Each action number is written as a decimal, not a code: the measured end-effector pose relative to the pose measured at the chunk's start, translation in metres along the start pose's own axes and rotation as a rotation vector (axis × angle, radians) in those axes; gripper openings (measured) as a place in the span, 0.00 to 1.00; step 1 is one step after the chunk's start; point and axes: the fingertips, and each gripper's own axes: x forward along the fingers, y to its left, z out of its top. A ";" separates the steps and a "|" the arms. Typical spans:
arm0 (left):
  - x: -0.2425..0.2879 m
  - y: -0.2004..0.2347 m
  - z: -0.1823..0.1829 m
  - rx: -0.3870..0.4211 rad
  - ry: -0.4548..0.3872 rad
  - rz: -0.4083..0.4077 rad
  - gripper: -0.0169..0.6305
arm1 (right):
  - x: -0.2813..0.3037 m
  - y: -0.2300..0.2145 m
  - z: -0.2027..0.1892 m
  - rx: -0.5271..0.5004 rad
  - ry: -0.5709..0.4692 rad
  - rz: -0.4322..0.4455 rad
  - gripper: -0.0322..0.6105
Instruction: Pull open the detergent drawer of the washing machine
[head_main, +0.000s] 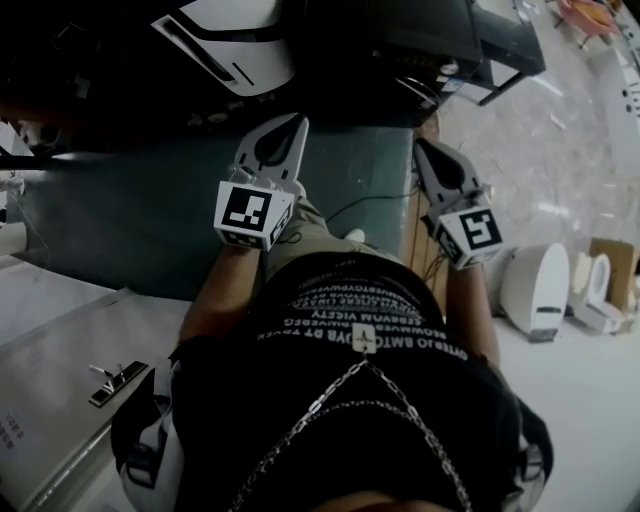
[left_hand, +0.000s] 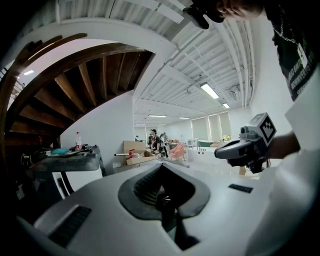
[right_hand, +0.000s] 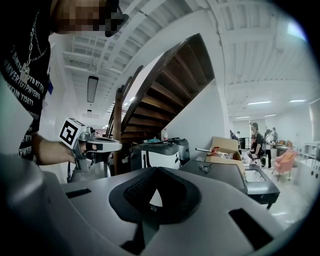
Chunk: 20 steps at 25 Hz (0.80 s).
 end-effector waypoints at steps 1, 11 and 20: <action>0.002 0.000 0.003 0.000 -0.010 -0.004 0.03 | -0.001 -0.002 0.000 -0.003 0.002 -0.008 0.05; -0.015 0.026 -0.013 -0.019 0.033 0.032 0.03 | 0.024 0.012 -0.005 0.018 0.018 0.030 0.05; -0.021 0.079 -0.032 -0.037 0.071 0.069 0.03 | 0.082 0.030 -0.006 0.044 0.039 0.073 0.05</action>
